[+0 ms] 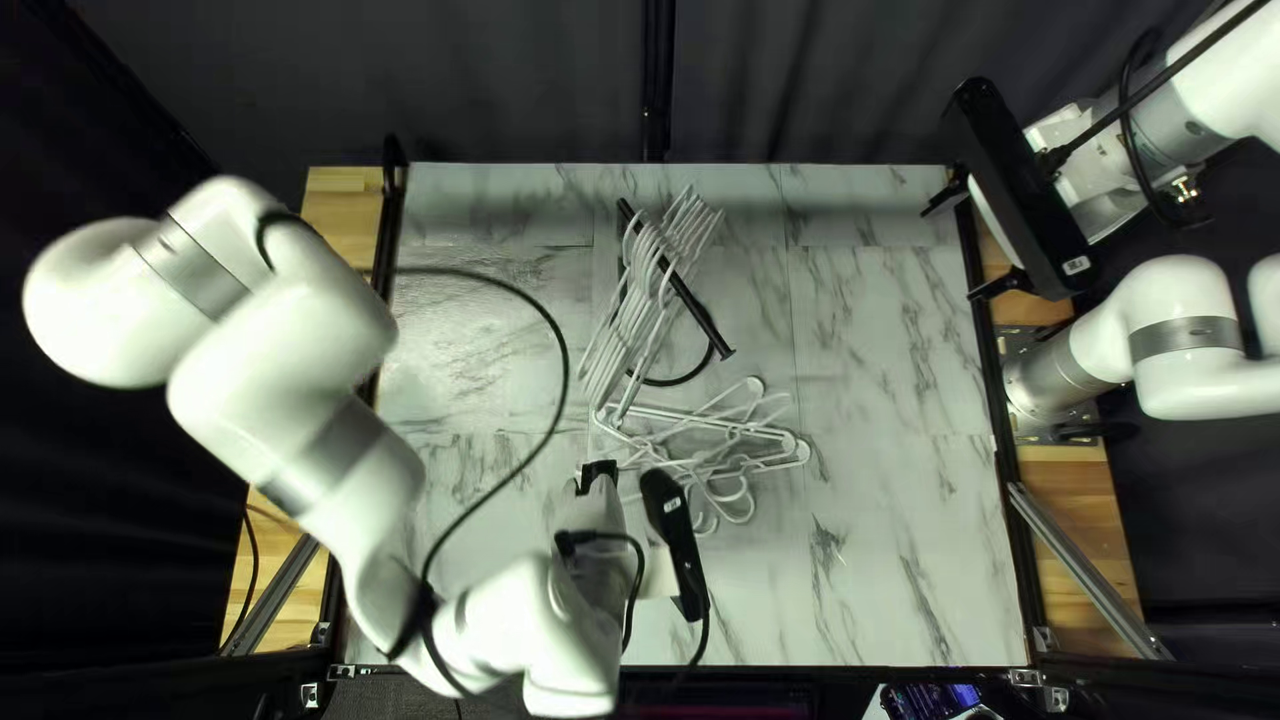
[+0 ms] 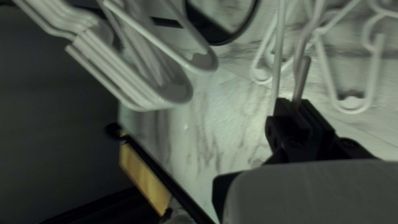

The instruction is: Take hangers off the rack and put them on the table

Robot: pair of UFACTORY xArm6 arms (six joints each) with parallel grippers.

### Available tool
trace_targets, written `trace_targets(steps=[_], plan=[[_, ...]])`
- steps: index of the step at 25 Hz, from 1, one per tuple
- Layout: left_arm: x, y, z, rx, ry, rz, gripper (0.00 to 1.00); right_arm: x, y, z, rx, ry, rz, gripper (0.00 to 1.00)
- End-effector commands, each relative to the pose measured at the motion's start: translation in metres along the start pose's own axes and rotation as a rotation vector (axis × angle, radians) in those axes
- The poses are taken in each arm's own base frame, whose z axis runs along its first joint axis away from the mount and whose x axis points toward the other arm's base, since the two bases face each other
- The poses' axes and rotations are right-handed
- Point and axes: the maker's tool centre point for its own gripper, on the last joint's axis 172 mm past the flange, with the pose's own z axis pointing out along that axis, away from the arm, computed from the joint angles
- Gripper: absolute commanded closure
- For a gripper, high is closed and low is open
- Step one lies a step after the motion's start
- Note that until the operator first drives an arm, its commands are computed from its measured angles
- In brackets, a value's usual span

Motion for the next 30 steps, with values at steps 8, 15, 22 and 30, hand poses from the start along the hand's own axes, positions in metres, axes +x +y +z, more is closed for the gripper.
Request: trace_targets(steps=[8,15,22,30], plan=[[0.0,0.014,0.0,-0.045,0.053,0.03,1.0,0.0,0.0,0.0,0.0,0.0,0.0,0.0],[-0.003,0.045,0.027,-0.059,0.17,0.141,1.0,0.0,0.0,0.0,0.0,0.0,0.0,0.0],[0.003,0.049,0.05,0.053,0.107,0.19,1.0,0.0,0.0,0.0,0.0,0.0,0.0,0.0],[-0.004,0.055,0.051,0.056,0.105,0.166,1.0,0.0,0.0,0.0,0.0,0.0,0.0,0.0]])
